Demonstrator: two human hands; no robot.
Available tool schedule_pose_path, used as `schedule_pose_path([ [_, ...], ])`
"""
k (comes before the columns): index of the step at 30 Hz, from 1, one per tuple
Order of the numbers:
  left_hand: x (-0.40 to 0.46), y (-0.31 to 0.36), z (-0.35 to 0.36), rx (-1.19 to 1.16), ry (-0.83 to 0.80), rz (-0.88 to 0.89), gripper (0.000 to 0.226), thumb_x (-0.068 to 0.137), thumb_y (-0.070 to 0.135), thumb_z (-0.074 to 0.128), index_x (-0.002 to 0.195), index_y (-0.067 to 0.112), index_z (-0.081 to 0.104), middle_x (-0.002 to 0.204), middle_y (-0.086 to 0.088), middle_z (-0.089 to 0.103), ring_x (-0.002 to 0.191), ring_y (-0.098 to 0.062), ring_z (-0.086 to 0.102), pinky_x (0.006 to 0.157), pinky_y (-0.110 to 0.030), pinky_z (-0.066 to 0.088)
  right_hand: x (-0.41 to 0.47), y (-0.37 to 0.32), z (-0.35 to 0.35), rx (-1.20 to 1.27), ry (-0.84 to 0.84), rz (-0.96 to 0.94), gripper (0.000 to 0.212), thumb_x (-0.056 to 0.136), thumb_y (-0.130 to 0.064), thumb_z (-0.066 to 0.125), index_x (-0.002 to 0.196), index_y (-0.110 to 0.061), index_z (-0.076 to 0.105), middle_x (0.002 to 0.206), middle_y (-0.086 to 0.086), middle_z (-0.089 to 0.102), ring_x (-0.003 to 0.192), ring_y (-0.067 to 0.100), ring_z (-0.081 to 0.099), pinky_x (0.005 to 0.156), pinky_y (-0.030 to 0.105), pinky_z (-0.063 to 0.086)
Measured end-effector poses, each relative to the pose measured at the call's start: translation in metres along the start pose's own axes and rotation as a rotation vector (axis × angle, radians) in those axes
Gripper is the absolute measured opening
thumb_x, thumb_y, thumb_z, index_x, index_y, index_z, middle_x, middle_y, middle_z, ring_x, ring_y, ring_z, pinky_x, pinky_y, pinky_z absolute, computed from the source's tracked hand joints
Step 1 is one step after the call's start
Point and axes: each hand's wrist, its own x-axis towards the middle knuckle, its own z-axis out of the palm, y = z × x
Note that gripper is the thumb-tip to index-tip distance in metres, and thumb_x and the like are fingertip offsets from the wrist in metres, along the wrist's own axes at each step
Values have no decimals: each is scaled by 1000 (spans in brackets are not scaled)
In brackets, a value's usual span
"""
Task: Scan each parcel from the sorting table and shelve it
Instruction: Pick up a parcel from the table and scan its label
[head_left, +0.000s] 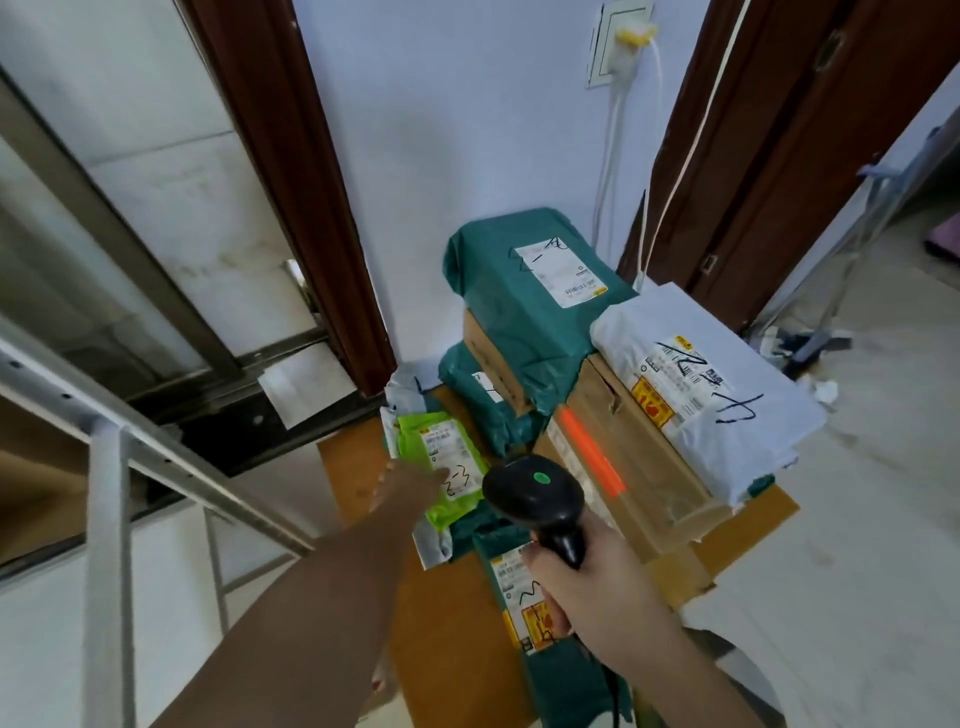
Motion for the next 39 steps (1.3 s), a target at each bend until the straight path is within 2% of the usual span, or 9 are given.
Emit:
schedule_pose_path([
  [4, 5, -7, 1, -78, 11, 1, 54, 91, 46, 63, 126, 4, 62, 119, -16, 68, 96, -27, 68, 82, -40, 61, 5, 5, -12, -5, 8, 5, 8, 95, -18, 61, 96, -25, 57, 58, 1, 52, 49, 13, 50, 55, 29, 47],
  [7, -59, 10, -32, -151, 25, 74, 27, 105, 29, 52, 107, 3, 59, 90, -10, 65, 69, -20, 60, 52, -30, 49, 6, 7, -20, 0, 25, 2, 8, 95, -17, 62, 96, -24, 57, 60, 3, 52, 48, 14, 50, 56, 33, 48],
  [10, -88, 15, -50, -373, 14, 84, 16, 108, 19, 46, 114, 5, 50, 106, -15, 62, 86, -27, 60, 74, -40, 56, 4, -1, -22, 28, 21, -18, 13, 97, -16, 60, 97, -28, 55, 61, 7, 52, 48, 16, 50, 52, 28, 48],
  [16, -124, 23, -91, -651, 40, 141, 14, 96, -1, 60, 110, -2, 61, 112, -23, 70, 97, -35, 71, 83, -48, 61, -12, -34, -23, 4, 27, -148, 11, 97, -15, 60, 97, -25, 55, 60, -1, 57, 44, 11, 54, 50, 22, 51],
  [20, -159, 41, -128, -807, -32, 232, 48, 88, -4, 69, 132, 8, 54, 122, -10, 69, 105, -30, 70, 91, -51, 60, -28, -58, -29, 2, 62, -260, 4, 96, -16, 61, 95, -15, 57, 66, 8, 55, 48, 13, 54, 52, 24, 53],
  [24, -198, 73, -165, -904, -71, 372, 28, 94, -6, 62, 113, 13, 68, 111, -11, 76, 93, -26, 74, 80, -41, 60, -43, -82, -37, -25, 108, -377, 5, 96, -20, 60, 94, -21, 55, 53, 1, 56, 44, 16, 55, 54, 33, 52],
  [28, -246, 105, -200, -995, -107, 510, 19, 101, 7, 62, 113, 17, 70, 108, -11, 78, 97, -31, 75, 92, -52, 59, -58, -97, -40, -37, 233, -440, 9, 93, -21, 61, 88, -24, 54, 49, 1, 54, 38, 18, 54, 52, 36, 50],
  [33, -288, 134, -225, -1000, -133, 657, 23, 105, 7, 55, 126, 8, 64, 117, -16, 75, 106, -35, 72, 98, -56, 56, -79, -111, -43, 73, 344, -495, 7, 94, -12, 60, 90, -12, 55, 61, 15, 52, 37, 17, 48, 42, 25, 44],
  [39, -328, 143, -222, -981, -211, 787, 24, 104, 2, 53, 107, 20, 70, 101, -5, 79, 100, -31, 73, 95, -51, 56, -91, -116, -46, 108, 428, -522, 9, 91, -7, 58, 84, -8, 53, 62, 17, 53, 44, 21, 49, 38, 16, 41],
])
